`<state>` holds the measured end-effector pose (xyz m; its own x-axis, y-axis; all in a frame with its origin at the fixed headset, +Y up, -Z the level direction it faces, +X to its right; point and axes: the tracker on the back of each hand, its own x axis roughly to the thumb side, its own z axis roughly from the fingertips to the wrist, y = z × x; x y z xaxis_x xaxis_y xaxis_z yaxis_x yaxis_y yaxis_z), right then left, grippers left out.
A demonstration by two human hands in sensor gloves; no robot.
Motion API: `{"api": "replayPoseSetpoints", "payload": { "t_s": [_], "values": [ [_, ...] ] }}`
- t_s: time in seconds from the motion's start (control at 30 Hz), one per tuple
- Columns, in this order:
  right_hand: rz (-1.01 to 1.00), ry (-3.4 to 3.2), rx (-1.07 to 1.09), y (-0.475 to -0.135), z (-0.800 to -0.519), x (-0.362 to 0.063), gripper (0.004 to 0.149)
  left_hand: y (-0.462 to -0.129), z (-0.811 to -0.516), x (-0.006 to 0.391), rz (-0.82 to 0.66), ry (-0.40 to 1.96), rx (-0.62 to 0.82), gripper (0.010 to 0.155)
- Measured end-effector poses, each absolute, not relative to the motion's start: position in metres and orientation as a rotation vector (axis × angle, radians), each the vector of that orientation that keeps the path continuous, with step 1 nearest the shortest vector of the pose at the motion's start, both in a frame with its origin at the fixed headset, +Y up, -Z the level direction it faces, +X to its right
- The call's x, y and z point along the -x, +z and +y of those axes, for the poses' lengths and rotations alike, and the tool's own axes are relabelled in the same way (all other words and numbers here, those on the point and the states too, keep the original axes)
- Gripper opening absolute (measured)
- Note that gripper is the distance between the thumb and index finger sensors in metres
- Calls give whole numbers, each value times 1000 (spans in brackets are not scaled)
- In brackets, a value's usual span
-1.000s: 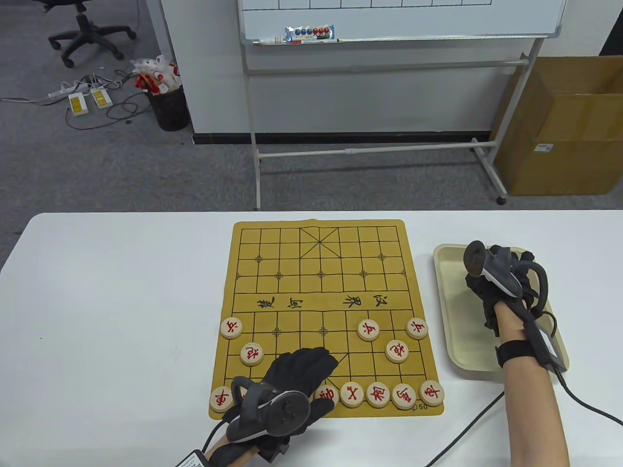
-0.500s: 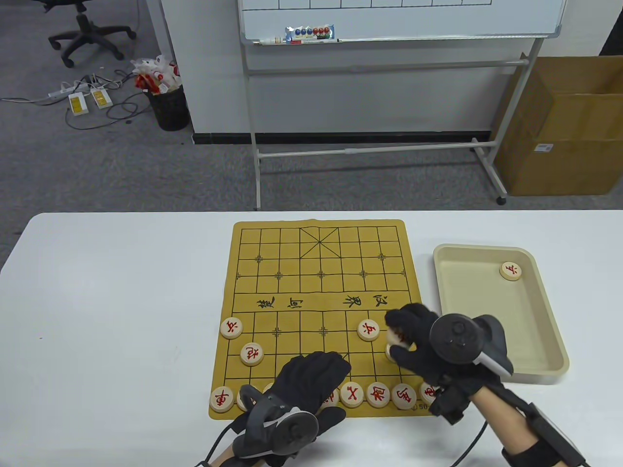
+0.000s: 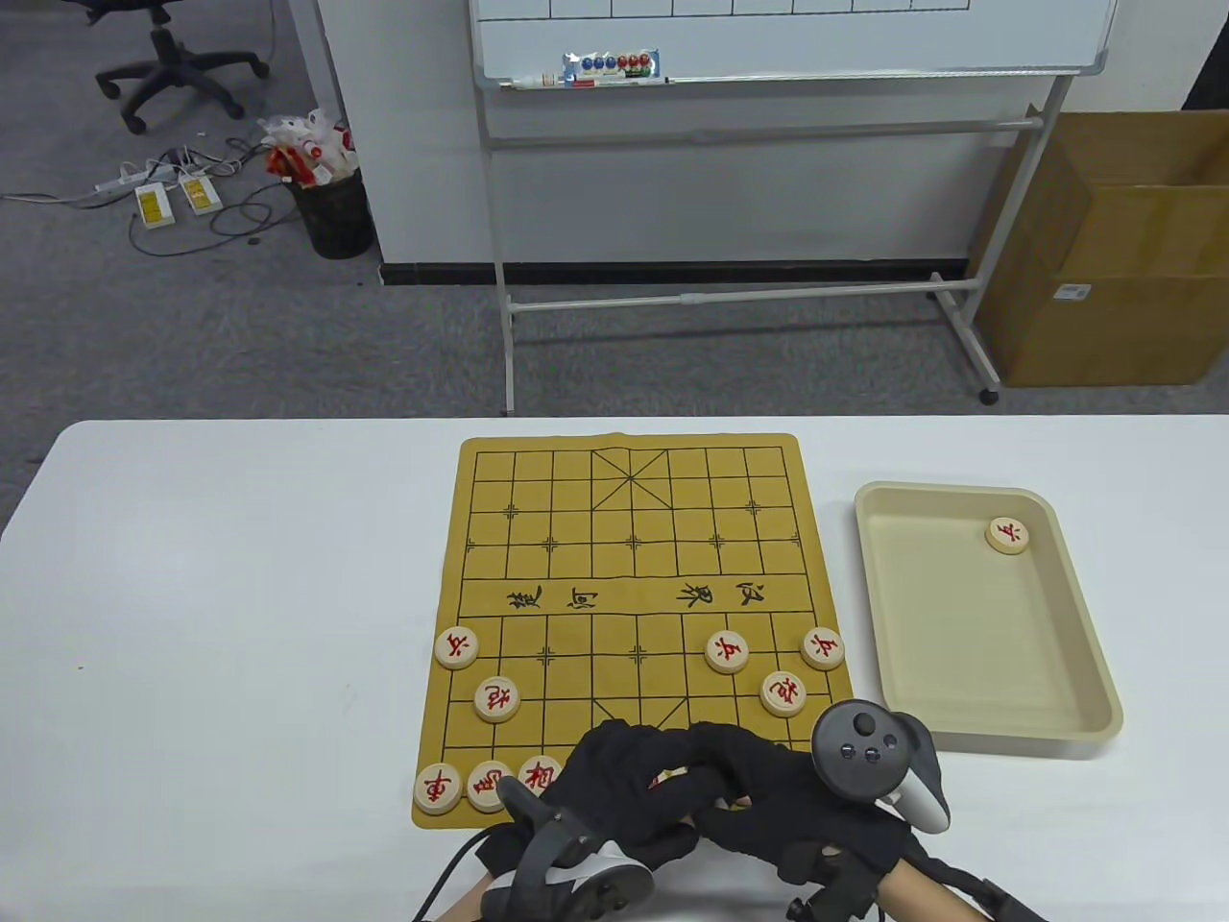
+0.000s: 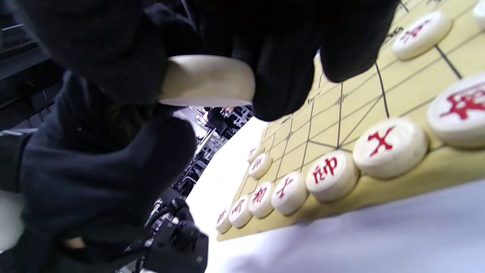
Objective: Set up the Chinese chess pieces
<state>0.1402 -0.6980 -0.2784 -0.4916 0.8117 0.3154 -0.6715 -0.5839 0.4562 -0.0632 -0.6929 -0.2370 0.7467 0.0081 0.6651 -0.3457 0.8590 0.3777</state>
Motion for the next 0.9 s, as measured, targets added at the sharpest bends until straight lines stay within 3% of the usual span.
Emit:
{"api": "replayPoseSetpoints", "payload": {
  "t_s": [0.2, 0.3, 0.43, 0.63, 0.9],
  "values": [
    [222, 2181, -677, -269, -684, -137, 78, -244, -671, 77, -664, 179, -591, 51],
    [-71, 2402, -718, -257, -672, -142, 78, -272, -647, 102, -541, 156, -599, 51],
    [-178, 2522, -763, -251, -669, -142, 78, -323, -635, 121, -377, -61, -535, 50],
    [-137, 2549, -778, -253, -674, -143, 76, -389, -677, 119, -262, -296, -297, 50],
    [-160, 2584, -791, -253, -673, -144, 75, -430, -726, 104, -189, -484, -119, 52]
  ]
}}
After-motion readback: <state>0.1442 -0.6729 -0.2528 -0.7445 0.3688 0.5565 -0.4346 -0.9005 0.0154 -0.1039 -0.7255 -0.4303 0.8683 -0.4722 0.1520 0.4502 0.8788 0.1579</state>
